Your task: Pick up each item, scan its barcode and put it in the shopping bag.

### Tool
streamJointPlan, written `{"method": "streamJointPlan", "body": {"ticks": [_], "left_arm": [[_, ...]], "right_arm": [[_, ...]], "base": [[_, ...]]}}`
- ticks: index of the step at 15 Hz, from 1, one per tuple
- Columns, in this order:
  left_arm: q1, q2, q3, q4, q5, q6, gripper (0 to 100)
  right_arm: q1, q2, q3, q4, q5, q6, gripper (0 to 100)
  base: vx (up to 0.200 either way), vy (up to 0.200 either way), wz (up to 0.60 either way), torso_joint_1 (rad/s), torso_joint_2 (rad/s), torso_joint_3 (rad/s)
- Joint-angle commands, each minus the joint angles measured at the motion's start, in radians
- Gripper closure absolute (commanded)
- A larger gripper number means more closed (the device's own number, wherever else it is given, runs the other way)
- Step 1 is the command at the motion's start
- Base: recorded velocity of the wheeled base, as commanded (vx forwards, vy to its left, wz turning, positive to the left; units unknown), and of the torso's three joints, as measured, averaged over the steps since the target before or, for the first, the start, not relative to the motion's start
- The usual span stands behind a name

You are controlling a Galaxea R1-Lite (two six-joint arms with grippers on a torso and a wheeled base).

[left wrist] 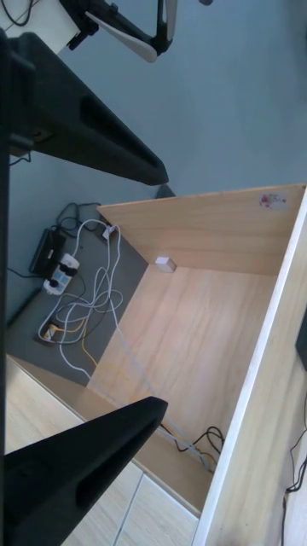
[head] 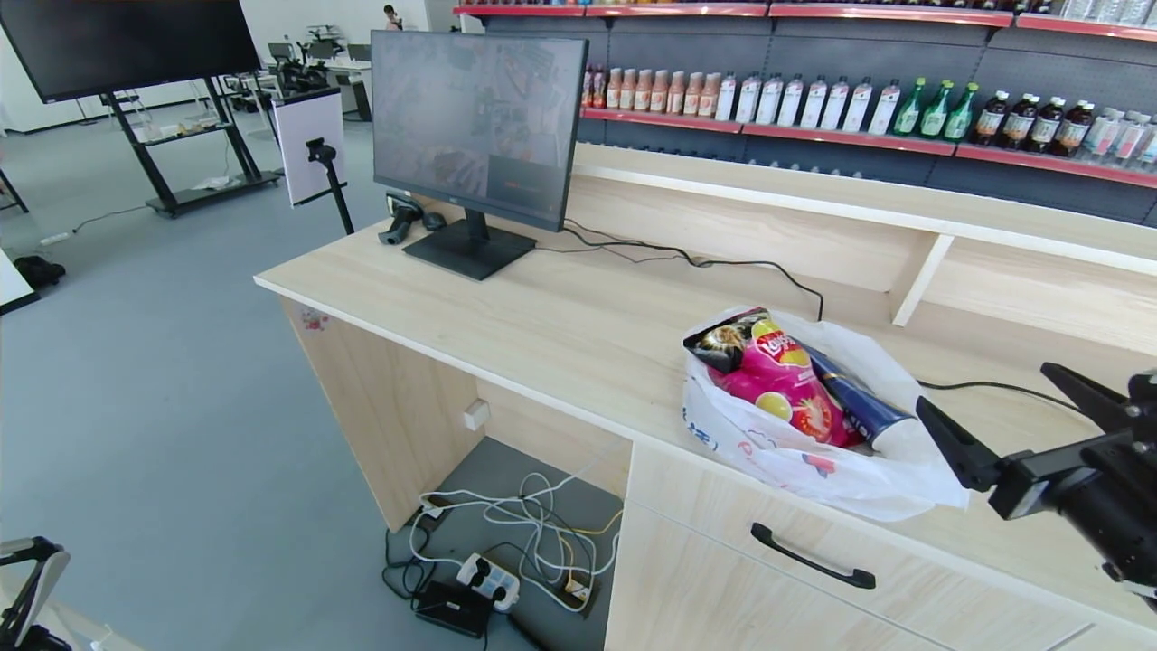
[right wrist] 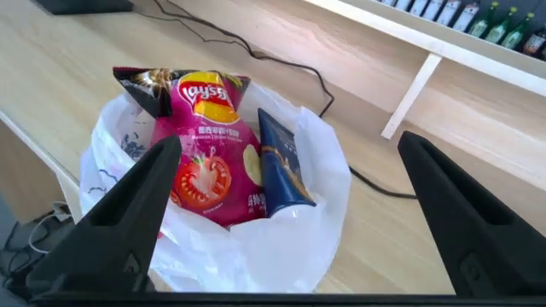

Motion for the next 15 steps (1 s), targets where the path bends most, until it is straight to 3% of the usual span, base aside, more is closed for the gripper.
{"method": "streamJointPlan", "body": {"ticks": [1,3,5,7,10,12,14,15], "left_arm": [[0.0,0.0,0.0,0.0,0.0,0.0,0],[0.0,0.0,0.0,0.0,0.0,0.0,0],[0.0,0.0,0.0,0.0,0.0,0.0,0],[0.0,0.0,0.0,0.0,0.0,0.001,0],[0.0,0.0,0.0,0.0,0.0,0.0,0],[0.0,0.0,0.0,-0.002,0.0,0.001,0],[0.0,0.0,0.0,-0.002,-0.001,0.003,0],[0.0,0.0,0.0,-0.002,-0.001,0.003,0]], "right_arm": [[0.028,-0.146,0.03,-0.001,0.014,-0.001,0],[0.088,-0.213,0.03,0.01,0.04,-0.007,0],[0.099,-0.307,0.03,0.105,0.043,-0.001,0],[0.134,-0.651,0.015,0.631,0.075,0.054,0],[0.131,-1.037,-0.046,1.206,0.062,0.094,0],[0.128,-1.229,-0.054,1.498,0.06,0.098,0],[0.063,-1.272,-0.063,1.581,0.058,0.106,0],[-0.046,-1.252,-0.071,1.581,0.055,0.128,0]], "base": [[0.0,0.0,0.0,0.0,0.0,0.0],[0.0,0.0,0.0,0.0,0.0,0.0],[0.0,0.0,0.0,0.0,0.0,0.0],[0.0,0.0,0.0,0.0,0.0,0.0],[0.0,0.0,0.0,0.0,0.0,0.0],[0.0,0.0,0.0,0.0,0.0,0.0],[0.0,0.0,0.0,0.0,0.0,0.0],[0.0,0.0,0.0,0.0,0.0,0.0]]}}
